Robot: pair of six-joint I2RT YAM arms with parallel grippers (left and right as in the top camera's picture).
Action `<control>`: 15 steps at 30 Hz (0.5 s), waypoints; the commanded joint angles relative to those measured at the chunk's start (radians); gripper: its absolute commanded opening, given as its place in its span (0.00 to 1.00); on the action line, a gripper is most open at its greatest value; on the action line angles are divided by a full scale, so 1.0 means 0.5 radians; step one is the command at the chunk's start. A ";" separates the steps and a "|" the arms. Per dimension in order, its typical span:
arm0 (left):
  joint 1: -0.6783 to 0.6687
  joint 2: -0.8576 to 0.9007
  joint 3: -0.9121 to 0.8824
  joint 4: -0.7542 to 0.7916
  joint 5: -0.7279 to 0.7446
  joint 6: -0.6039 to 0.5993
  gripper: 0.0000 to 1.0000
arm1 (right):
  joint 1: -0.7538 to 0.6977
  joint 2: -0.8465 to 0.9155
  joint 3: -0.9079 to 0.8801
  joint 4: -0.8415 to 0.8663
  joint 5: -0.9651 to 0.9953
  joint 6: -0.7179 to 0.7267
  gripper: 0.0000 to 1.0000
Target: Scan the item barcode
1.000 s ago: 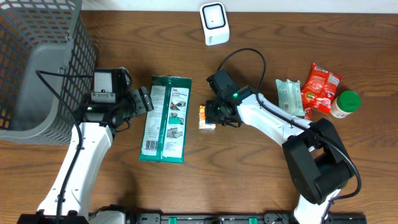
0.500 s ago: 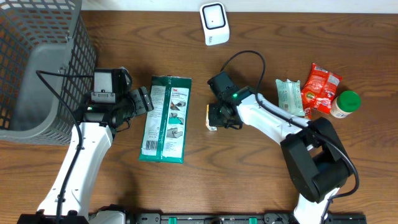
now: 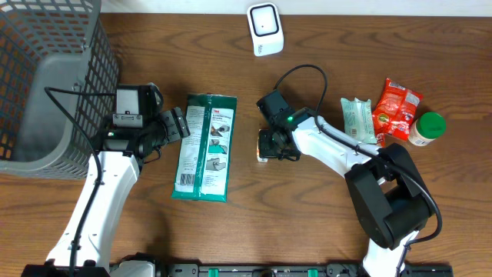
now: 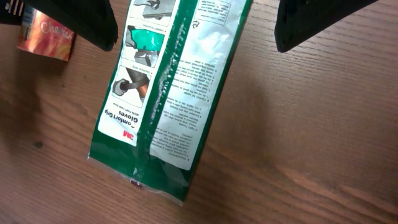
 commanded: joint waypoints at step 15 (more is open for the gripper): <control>0.002 0.024 -0.011 -0.005 -0.004 0.018 0.81 | -0.210 -0.575 0.006 -0.272 0.025 -0.139 0.92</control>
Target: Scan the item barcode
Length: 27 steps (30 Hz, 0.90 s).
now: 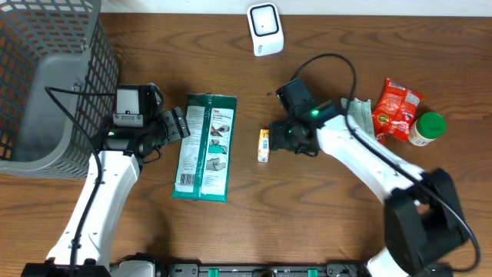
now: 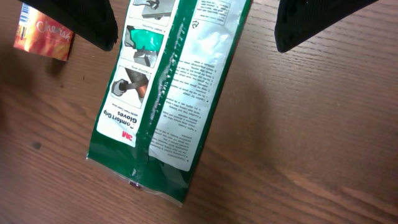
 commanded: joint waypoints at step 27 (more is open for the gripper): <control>0.002 0.014 -0.011 -0.005 -0.005 0.018 0.81 | 0.322 0.114 0.006 0.273 0.362 0.185 0.67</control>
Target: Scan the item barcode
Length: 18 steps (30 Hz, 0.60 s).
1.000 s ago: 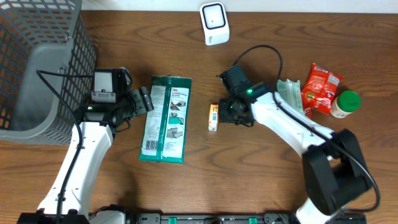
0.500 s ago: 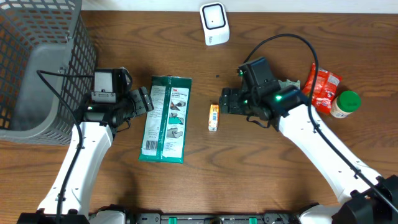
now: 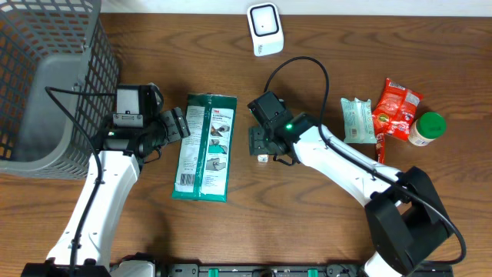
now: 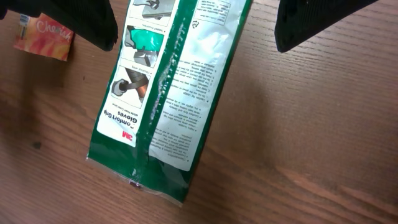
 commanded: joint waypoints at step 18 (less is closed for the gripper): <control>0.002 0.014 -0.011 -0.006 -0.005 0.018 0.81 | -0.519 -0.384 0.100 0.017 -0.347 0.006 0.99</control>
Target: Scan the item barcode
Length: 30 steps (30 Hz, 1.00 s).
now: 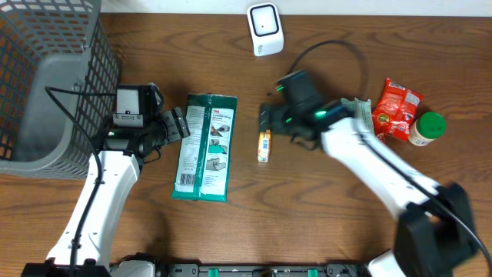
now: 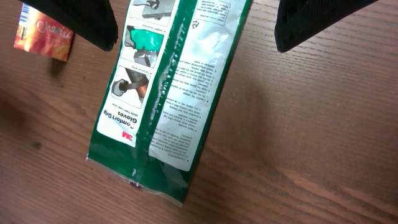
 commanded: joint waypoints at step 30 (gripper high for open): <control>0.002 0.015 -0.011 -0.005 -0.005 0.018 0.81 | 0.076 -0.056 0.039 -0.184 0.008 0.058 0.98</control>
